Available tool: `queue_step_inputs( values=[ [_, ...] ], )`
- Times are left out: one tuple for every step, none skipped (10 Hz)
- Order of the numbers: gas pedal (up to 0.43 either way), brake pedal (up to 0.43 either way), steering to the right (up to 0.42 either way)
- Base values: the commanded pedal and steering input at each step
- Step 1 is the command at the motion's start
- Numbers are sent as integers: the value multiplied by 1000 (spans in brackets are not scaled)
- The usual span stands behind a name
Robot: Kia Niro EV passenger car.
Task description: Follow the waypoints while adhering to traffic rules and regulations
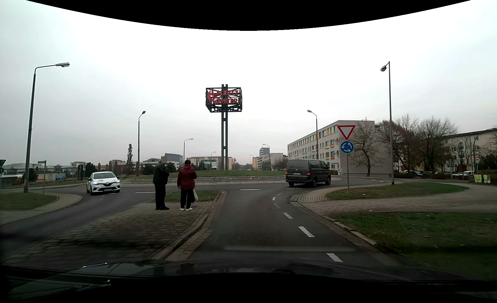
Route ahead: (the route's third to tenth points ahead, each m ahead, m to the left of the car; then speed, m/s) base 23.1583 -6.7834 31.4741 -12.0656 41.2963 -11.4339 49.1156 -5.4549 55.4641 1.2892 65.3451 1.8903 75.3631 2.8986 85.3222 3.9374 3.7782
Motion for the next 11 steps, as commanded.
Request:
queue_step_inputs(
  values=[
    [280,0,31],
    [280,0,27],
    [280,0,22],
    [268,0,13],
    [260,0,5],
    [248,0,-2],
    [209,0,-12],
    [189,0,-25],
    [169,0,-34],
    [157,0,-44],
    [150,0,-55]
  ],
)
